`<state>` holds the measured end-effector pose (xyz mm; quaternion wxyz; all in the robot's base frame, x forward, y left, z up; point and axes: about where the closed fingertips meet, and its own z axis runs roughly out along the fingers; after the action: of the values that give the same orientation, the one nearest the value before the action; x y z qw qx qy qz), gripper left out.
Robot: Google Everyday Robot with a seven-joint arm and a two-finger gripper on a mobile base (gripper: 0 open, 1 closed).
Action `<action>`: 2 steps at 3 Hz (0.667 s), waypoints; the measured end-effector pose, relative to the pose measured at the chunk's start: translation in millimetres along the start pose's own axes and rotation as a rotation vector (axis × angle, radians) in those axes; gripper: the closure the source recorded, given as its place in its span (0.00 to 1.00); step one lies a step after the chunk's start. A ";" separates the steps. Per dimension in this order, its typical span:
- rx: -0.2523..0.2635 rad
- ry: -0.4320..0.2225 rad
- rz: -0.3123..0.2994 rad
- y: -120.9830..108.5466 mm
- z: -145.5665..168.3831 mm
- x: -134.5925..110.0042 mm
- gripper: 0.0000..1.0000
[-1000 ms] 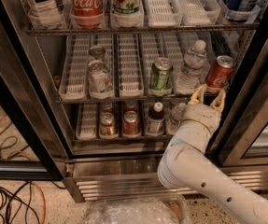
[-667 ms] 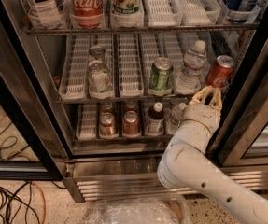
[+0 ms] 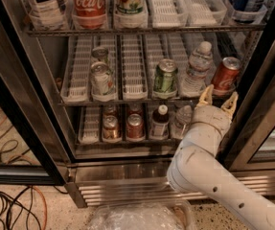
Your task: Pick coke can from middle shelf of fridge
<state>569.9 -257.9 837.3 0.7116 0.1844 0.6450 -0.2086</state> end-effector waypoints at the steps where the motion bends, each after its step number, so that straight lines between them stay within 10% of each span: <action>1: -0.014 0.001 -0.006 -2.6 5.4 -2.6 0.46; 2: -0.040 0.005 -0.018 -2.1 11.5 -3.4 0.47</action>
Offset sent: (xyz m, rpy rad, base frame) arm 0.0141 -0.0089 0.0062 -0.0311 0.0304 0.0728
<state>578.2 -265.6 841.9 0.7117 0.1646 0.6525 -0.2016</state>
